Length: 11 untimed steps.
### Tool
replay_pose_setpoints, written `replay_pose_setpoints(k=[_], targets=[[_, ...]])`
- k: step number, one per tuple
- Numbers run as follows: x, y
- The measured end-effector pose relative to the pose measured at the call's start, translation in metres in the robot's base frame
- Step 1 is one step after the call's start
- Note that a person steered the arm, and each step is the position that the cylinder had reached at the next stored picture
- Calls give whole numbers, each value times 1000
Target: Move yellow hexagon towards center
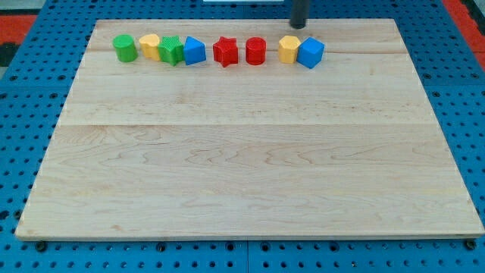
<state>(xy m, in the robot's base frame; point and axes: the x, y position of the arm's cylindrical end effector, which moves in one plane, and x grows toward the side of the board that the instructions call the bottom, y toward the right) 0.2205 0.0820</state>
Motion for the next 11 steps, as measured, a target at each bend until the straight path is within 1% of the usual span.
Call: replay_pose_setpoints(k=[1, 2, 3, 4, 5, 6, 7, 8, 9, 10, 11], targets=[[50, -11], [75, -24], [114, -11], [116, 23], [138, 44], [166, 7], [181, -37], [181, 15], [184, 37], [230, 31], [234, -64]])
